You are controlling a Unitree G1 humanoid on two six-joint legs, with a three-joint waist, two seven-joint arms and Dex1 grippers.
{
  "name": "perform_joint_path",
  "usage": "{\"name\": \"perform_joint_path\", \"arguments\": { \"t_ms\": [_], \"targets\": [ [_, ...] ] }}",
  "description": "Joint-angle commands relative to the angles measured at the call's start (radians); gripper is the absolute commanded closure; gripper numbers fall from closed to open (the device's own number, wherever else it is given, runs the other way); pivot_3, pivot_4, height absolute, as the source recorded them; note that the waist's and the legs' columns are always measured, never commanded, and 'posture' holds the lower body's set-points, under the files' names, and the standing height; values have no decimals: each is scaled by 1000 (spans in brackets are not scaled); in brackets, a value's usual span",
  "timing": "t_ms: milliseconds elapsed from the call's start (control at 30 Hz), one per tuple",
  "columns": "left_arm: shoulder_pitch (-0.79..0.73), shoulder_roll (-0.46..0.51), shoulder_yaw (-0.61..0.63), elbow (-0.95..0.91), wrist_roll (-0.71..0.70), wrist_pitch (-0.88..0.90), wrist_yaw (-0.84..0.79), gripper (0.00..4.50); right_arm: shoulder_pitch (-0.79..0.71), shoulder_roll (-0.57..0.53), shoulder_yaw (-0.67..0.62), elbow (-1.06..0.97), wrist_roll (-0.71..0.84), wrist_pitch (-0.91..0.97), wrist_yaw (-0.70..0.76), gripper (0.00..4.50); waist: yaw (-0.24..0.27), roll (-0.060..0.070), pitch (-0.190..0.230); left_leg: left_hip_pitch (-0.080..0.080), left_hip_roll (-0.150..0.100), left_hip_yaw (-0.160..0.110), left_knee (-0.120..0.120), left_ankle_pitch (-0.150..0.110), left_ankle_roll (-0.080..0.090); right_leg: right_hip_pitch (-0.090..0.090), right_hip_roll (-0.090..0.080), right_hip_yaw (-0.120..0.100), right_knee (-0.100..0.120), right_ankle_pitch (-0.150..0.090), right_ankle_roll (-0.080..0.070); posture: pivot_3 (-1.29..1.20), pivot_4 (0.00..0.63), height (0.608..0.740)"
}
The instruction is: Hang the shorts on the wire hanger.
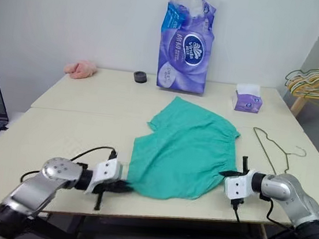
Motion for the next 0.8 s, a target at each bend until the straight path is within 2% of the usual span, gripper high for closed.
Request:
{"name": "perform_joint_path", "arguments": {
  "t_ms": [33, 100, 133, 300, 433, 633, 667, 733, 800],
  "targets": [
    [45, 62, -8, -120, -64, 67, -90, 4500, 53, -62, -29, -162, 119, 111, 120, 4482, 4, 2, 1, 0, 0, 0, 0, 0, 0, 0, 0, 0, 0, 0, 0, -27, 26, 740],
    [70, 92, -7, -166, -92, 113, -115, 4500, 91, -94, -42, -219, 156, 159, 163, 4482, 4, 2, 3, 0, 0, 0, 1, 0, 0, 0, 0, 0, 1, -4, -5, -28, 28, 740],
    [85, 111, -9, -190, -107, 139, -132, 4500, 113, -109, -49, -243, 170, 180, 178, 4482, 4, 2, 4, 0, 0, 0, 1, 0, 0, 0, 0, 0, 1, -8, -2, -31, 30, 740],
    [130, 175, -25, -256, -117, 179, -170, 4500, 210, -183, -72, -350, 222, 280, 251, 4482, 4, 4, 8, 1, 0, 0, 1, 0, 0, 0, 0, -1, 2, -9, -2, -41, 32, 740],
    [128, 177, -24, -280, -145, 218, -172, 4500, 268, -217, -86, -430, 265, 363, 301, 4482, 4, 3, 12, 1, 0, 0, 1, 0, 0, 0, 0, -1, 2, -9, -2, -43, 32, 740],
    [120, 150, -26, -286, -148, 243, -139, 4500, 264, -196, -81, -457, 232, 395, 290, 4482, 4, 1, 23, 1, 0, 0, 1, 0, 0, 0, 0, -1, 2, -9, -2, -47, 37, 740],
    [112, 135, -23, -286, -162, 273, -125, 4500, 253, -190, -81, -453, 220, 385, 281, 4289, 4, 1, 25, 1, 1, 0, 1, 0, 0, 0, 0, -1, 2, -9, -2, -48, 39, 740],
    [98, 112, -20, -285, -176, 303, -106, 4036, 243, -191, -79, -451, 213, 375, 291, 3890, 3, 1, 28, 1, 1, 1, 1, 0, 0, 0, 0, -1, 2, -9, -1, -48, 39, 740],
    [95, 105, -18, -291, -185, 318, -103, 3567, 244, -193, -86, -452, 217, 366, 297, 3245, 3, 0, 29, 1, 1, 1, 1, 0, 0, 0, 0, -1, 2, -9, -1, -48, 39, 740]
  ]
}}
